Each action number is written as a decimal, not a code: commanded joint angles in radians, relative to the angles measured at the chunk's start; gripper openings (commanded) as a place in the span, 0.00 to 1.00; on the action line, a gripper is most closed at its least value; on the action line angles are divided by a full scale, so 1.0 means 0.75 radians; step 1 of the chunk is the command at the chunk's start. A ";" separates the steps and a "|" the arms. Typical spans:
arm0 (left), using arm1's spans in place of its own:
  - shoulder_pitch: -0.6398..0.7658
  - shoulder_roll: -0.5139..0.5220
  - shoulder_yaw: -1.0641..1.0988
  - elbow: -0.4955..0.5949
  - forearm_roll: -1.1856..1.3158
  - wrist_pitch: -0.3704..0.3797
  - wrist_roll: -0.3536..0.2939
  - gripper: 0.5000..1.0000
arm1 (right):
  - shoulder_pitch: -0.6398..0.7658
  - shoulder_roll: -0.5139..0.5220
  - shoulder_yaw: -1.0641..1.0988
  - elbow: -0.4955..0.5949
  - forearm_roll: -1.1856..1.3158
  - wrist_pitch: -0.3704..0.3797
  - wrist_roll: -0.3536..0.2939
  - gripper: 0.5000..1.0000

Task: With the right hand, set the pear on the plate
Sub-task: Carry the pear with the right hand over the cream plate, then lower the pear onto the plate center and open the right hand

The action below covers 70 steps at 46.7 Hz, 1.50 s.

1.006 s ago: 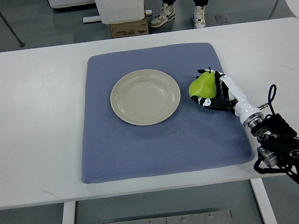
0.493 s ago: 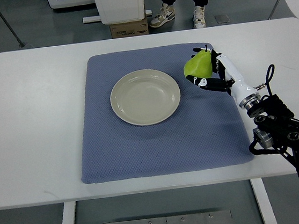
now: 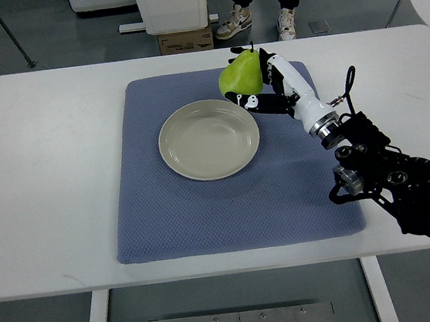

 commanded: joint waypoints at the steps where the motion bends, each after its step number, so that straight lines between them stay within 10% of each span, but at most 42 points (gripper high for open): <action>1: 0.000 0.000 0.000 0.000 0.000 0.000 0.000 1.00 | 0.009 0.029 -0.005 0.004 0.004 0.020 0.000 0.00; 70: 0.000 0.000 0.000 0.000 0.000 0.000 0.000 1.00 | -0.038 0.088 -0.241 -0.107 0.038 0.001 0.000 0.00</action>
